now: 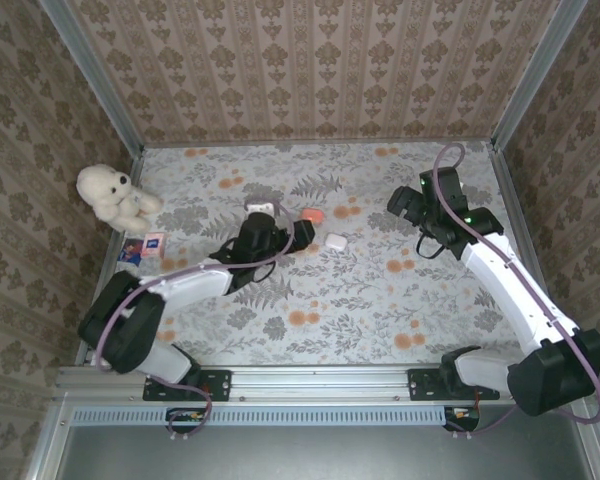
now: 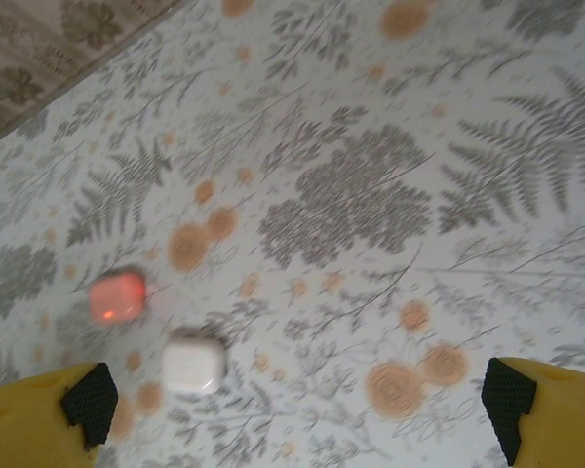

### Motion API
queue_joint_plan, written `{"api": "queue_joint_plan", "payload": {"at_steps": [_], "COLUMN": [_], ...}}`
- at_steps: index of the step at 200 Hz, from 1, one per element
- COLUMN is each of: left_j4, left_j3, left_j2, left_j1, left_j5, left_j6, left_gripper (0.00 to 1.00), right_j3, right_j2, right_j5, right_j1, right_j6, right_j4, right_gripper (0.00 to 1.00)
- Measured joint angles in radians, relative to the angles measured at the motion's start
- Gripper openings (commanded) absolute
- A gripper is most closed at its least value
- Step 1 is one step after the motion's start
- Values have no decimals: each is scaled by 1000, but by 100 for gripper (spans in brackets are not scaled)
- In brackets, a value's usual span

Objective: Insert wireless bluetooth earbuds into charging case

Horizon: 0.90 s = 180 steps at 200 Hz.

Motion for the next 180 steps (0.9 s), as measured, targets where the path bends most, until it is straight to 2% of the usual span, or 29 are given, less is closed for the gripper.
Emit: {"api": "queue_joint_plan", "payload": {"at_steps": [24,48,84,98,119,149,167,180], "left_j4": [-58,-29,98,158,258,419,564,590], "left_j3": [5,-47,-251,-323,-383,-389,-404,-415], "left_j2": [-146,-267,-364,-341,-250,-81,29,67], "left_j1": [39,115,333,418,489,548,560,574], "left_j5": [-147,-261,-346,-361,-360,-298,-246,-192], "left_j6": [195,399,662,718,774,789,804,804], "left_gripper": [100,100,100,100,100,100,100,100], "right_j3": [-82,-221,-370,-426,-512,-626,-703,-745], "right_j2": [-35,-54,-12,7,37,102,113,124], "right_j5": [137,278,380,400,415,405,347,287], "right_j1": [-9,-21,-58,-71,-82,-87,-100,-114], "right_j6": [-57,-145,-312,-360,-423,-515,-575,-607], "right_j4": [77,215,410,504,650,885,1056,1177], "right_gripper": [100,100,100,100,100,100,100,100]}}
